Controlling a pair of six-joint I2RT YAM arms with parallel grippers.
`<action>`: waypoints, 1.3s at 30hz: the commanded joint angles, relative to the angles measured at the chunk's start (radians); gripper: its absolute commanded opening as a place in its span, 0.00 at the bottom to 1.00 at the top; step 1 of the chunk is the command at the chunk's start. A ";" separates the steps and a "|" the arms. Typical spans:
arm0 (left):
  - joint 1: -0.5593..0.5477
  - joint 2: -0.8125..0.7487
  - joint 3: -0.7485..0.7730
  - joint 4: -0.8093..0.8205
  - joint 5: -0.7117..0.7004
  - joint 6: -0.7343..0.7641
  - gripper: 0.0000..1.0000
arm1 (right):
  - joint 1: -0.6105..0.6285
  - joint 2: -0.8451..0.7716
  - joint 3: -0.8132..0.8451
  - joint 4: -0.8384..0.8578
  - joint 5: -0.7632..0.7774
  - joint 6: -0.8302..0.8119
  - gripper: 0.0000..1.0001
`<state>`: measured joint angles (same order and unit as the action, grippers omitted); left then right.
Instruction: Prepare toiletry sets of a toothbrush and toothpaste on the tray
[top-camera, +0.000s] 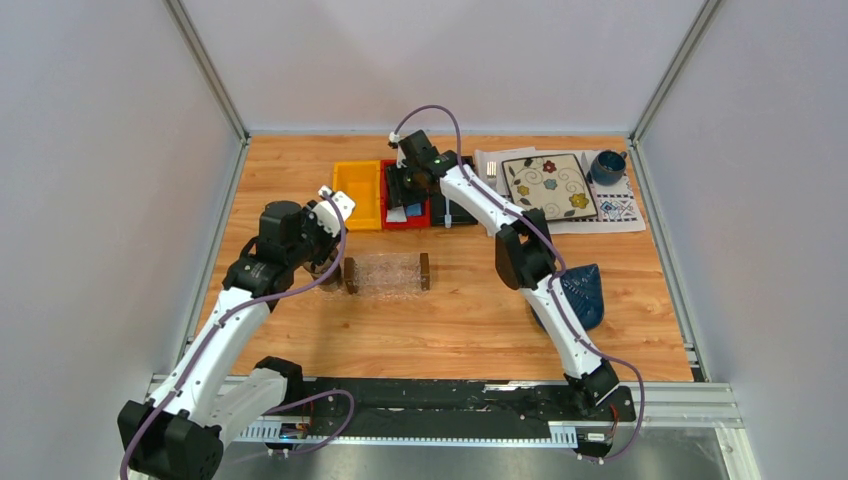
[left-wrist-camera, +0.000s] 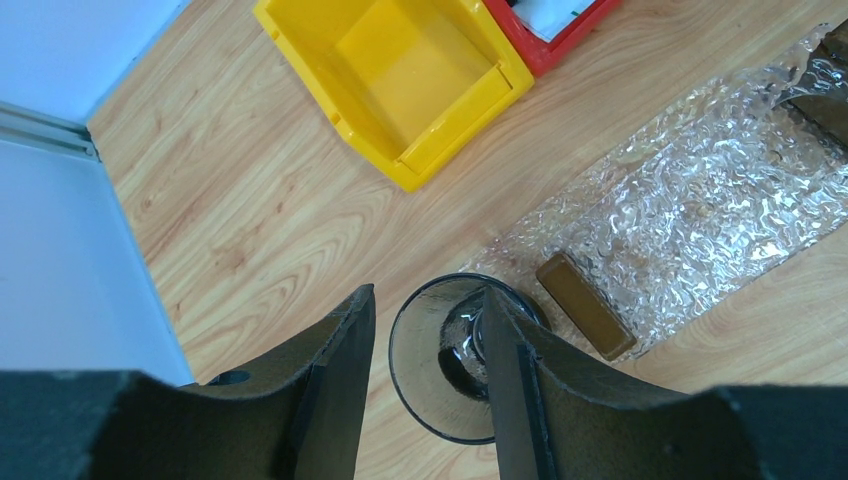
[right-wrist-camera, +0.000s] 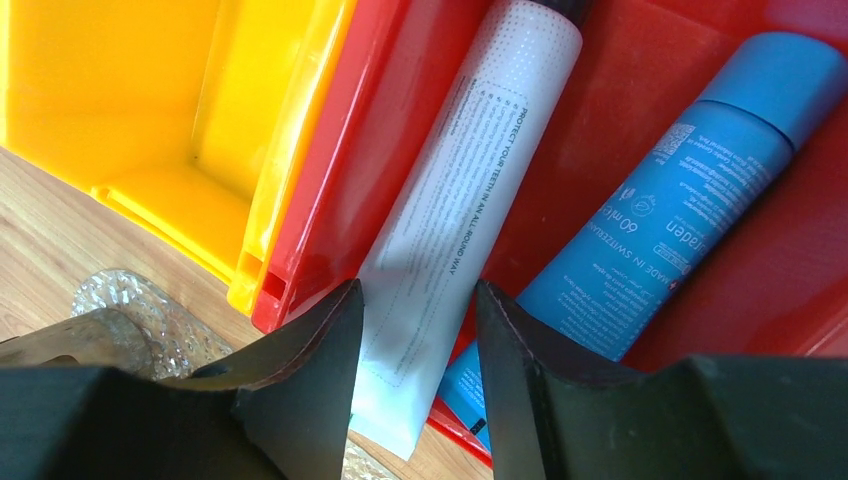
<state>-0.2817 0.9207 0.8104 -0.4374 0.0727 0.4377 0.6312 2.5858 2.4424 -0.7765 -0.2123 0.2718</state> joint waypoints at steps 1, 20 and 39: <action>-0.002 0.006 0.004 0.046 0.002 0.022 0.52 | 0.009 0.062 0.023 -0.047 -0.009 -0.006 0.50; -0.002 0.012 -0.010 0.072 -0.005 0.035 0.52 | 0.012 0.096 0.037 -0.119 -0.147 -0.072 0.60; -0.002 0.007 -0.014 0.078 -0.004 0.038 0.52 | -0.007 0.105 0.046 -0.125 -0.141 -0.072 0.52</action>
<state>-0.2817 0.9333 0.8028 -0.3996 0.0685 0.4629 0.6109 2.6164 2.4943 -0.8436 -0.3901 0.1928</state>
